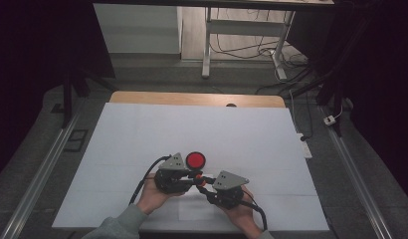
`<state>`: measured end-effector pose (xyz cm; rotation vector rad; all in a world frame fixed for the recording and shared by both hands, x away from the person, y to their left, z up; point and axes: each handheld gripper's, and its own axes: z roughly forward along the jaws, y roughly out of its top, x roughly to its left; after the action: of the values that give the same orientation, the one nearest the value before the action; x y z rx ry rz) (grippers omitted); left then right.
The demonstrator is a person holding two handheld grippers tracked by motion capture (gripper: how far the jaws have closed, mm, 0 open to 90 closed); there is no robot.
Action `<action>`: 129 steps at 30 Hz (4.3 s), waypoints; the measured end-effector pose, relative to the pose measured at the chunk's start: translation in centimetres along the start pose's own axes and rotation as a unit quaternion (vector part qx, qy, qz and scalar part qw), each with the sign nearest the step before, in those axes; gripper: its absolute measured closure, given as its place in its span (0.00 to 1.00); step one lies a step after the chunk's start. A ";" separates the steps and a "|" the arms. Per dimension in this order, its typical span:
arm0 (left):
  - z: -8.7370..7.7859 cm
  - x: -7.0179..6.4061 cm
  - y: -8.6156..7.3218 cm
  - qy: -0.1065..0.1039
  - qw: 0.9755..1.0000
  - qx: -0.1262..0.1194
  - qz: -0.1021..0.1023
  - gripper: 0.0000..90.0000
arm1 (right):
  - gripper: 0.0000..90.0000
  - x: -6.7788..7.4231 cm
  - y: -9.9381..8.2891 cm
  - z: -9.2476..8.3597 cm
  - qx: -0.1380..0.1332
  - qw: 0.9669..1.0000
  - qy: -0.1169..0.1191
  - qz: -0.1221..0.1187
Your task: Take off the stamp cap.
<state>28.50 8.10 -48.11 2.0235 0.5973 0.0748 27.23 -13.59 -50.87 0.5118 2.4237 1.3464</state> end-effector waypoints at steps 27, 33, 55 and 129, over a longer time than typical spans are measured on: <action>0.0 0.1 0.0 -0.003 1.000 -0.002 -0.006 0.81 | 0.72 -0.2 -0.1 0.0 -0.006 1.000 0.008 0.012; 0.0 0.1 0.0 -0.003 1.000 -0.001 -0.004 0.81 | 0.72 -0.2 -0.1 0.0 -0.004 1.000 0.006 0.008; -2.1 0.9 0.2 0.015 0.998 -0.055 -0.019 0.81 | 0.72 -0.9 -1.0 0.2 0.029 1.000 -0.009 0.007; -3.2 2.1 -0.3 0.041 0.998 -0.050 -0.027 0.81 | 0.72 -5.4 -5.2 -8.7 -0.016 0.993 -0.092 0.070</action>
<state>29.32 11.71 -47.11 1.9137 0.6853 0.1533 27.34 -25.07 -50.34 0.7747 2.2499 1.3277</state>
